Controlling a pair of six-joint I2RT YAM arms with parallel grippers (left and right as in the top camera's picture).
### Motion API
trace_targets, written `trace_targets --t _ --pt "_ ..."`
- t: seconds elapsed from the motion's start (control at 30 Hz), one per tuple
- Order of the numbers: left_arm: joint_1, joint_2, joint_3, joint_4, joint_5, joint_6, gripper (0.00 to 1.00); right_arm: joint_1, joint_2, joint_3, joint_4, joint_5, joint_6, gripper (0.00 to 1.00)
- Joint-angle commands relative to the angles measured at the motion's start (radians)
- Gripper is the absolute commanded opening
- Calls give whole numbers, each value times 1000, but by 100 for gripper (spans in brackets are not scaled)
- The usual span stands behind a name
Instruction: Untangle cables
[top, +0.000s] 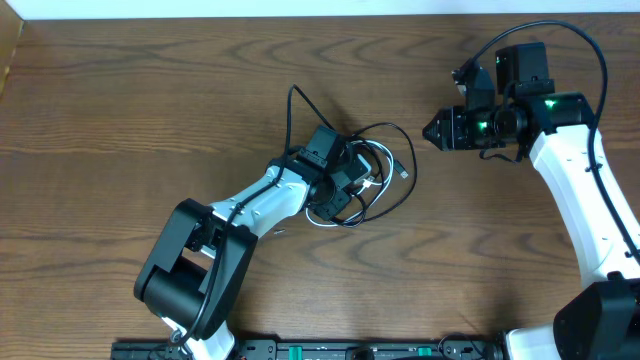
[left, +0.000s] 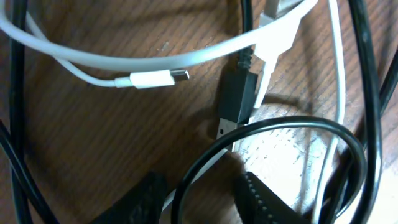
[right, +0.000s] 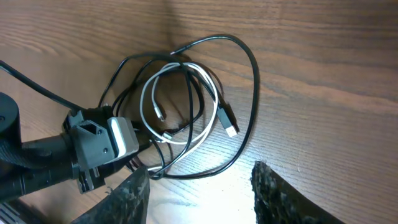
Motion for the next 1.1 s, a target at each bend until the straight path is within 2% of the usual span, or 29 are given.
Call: trace_targets --t 0.0,0.03,0.07,0.17,0.23,0.27,0.3,0.5,0.77,0.93,1.07 --pt "-1 16 -3 -6 -14 25 27 2 0 1 -1 1 -10 49" --pt "-1 16 -3 -5 -14 25 15 2 0 1 0 1 -10 49" --pt "-1 16 -3 -5 -14 25 8 2 0 1 0 1 -10 49" --pt "-1 8 1 -5 -15 18 8 2 0 1 3 1 -10 50" --pt "0 -11 19 -5 -15 -35 8 2 0 1 3 1 -10 50" --pt "1 -30 37 -6 -14 -88 8 2 0 1 2 0 -10 50" --pt "2 -77 74 -5 -14 -207 8 2 0 1 2 -4 -10 51" --pt "2 -253 129 22 -14 -448 7 2 0 1 19 -75 -10 51" --pt "2 -418 129 39 -15 -610 8 2 0 1 83 -291 -47 54" --pt "2 -447 129 43 -23 -625 7 2 0 1 121 -421 -47 54" --pt "2 -447 129 43 -50 -625 7 14 0 1 122 -427 -47 54"
